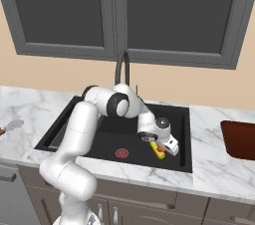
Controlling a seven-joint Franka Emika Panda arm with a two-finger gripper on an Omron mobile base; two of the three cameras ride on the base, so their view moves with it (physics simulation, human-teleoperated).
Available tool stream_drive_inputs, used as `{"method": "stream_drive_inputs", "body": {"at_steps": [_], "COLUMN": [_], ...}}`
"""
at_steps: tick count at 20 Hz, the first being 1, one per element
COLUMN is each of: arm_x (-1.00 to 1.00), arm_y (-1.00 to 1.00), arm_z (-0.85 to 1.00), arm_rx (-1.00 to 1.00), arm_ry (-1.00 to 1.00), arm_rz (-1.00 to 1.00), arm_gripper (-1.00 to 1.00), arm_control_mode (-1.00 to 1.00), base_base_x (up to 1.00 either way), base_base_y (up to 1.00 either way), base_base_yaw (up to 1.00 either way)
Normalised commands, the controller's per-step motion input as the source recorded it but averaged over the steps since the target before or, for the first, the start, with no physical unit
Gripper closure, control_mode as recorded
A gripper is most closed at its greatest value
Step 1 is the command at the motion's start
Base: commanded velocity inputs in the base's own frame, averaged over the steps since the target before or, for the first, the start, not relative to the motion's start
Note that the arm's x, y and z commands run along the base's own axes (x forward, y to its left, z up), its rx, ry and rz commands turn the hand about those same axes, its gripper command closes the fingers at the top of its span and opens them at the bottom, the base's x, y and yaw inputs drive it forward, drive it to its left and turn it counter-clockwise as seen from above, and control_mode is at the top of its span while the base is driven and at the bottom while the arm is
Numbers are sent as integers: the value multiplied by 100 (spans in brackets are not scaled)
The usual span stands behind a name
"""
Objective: Pick up all produce items and place them in the sink. Turn on the sink faucet to wash them. Then turn the sink off and put them in the tray.
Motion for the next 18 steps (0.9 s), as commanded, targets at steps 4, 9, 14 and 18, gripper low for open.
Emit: {"method": "stream_drive_inputs", "body": {"at_steps": [4, 9, 14, 18], "arm_x": [-10, -6, -15, -23], "arm_y": [5, 0, 0, 5], "arm_z": [3, 24, 43, 56], "arm_rx": [-1, -4, -8, -10], "arm_ry": [0, -1, -7, -13], "arm_rz": [0, 0, 0, 0], "arm_gripper": [-100, -100, -100, -100], "arm_control_mode": [-100, -100, -100, -100], "base_base_x": [0, 0, 0, 0], "base_base_y": [0, 0, 0, 0], "base_base_yaw": [0, 0, 0, 0]}}
